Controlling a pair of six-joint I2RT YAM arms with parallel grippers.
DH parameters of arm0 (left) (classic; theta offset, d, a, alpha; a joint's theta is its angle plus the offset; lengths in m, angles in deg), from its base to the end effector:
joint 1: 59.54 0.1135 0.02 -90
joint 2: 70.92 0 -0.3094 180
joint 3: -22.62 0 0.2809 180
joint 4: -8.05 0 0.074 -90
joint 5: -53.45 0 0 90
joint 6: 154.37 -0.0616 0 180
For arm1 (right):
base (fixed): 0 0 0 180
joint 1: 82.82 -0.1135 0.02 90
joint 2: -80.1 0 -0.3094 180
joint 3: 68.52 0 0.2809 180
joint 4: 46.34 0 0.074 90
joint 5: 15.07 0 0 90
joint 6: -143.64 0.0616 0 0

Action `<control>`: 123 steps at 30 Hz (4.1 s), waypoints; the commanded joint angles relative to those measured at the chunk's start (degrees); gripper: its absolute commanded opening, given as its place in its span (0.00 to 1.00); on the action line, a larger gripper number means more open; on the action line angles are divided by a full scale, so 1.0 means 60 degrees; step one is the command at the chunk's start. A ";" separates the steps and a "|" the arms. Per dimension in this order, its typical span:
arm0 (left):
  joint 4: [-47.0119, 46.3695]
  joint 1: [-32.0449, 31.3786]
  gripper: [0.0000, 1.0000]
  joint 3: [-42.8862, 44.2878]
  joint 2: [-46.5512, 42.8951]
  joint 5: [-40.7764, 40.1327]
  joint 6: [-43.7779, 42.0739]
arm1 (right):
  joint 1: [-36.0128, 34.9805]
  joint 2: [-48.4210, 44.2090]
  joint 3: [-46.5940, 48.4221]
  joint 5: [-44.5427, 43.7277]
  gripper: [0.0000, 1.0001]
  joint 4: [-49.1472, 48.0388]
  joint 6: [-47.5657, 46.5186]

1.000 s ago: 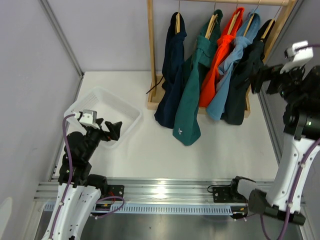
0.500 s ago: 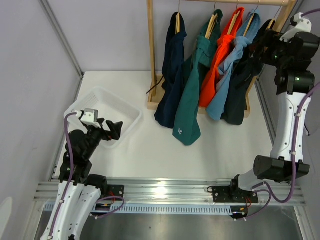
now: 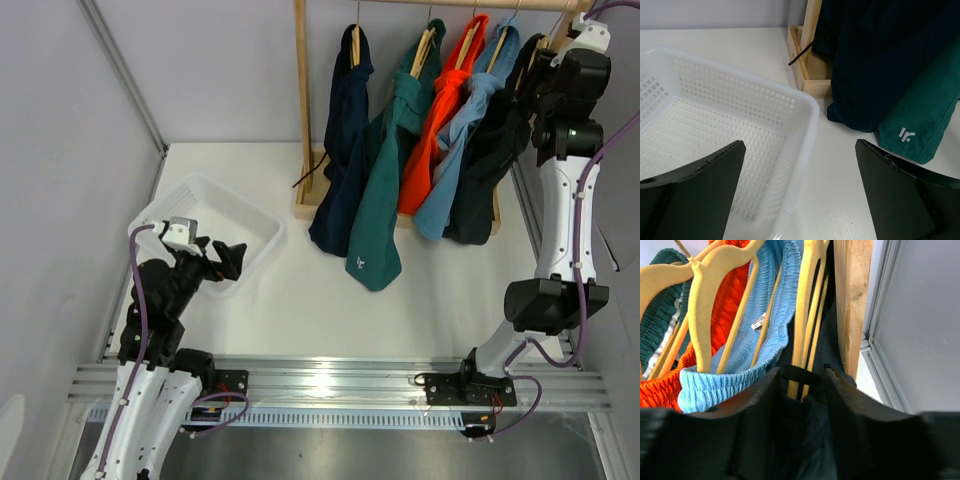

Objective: Remove the shorts from the hanger

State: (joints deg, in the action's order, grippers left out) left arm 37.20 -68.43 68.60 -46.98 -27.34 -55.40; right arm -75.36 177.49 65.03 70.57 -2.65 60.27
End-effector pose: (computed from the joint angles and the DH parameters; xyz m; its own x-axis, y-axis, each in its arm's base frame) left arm 0.1283 -0.0300 0.3278 -0.1690 -0.1293 -0.9771 0.2866 0.9421 -0.1743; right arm 0.4167 -0.0593 0.5683 -0.1055 0.1299 -0.9859 0.2178 0.9704 0.1046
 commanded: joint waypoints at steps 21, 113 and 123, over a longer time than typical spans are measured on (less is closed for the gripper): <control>-0.0459 -0.0043 0.99 0.0134 -0.0109 0.0222 -0.0016 | 0.1539 -0.1288 0.1273 0.3334 0.00 -0.0685 0.0257; -0.0636 -0.6708 0.00 0.2624 0.7961 -0.5552 0.5287 | 0.0719 -0.9331 -0.8264 1.1975 0.00 0.7428 -0.9951; -0.0633 -0.5156 0.00 0.2129 0.7643 -0.4688 0.4951 | 0.0719 -0.9478 -0.7794 1.2036 0.00 0.7811 -1.0510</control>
State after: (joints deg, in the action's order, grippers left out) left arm 29.49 -105.78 84.32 1.20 -50.88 -21.55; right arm -71.09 121.75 14.32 139.53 42.46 -0.71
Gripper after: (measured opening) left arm 0.025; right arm 0.098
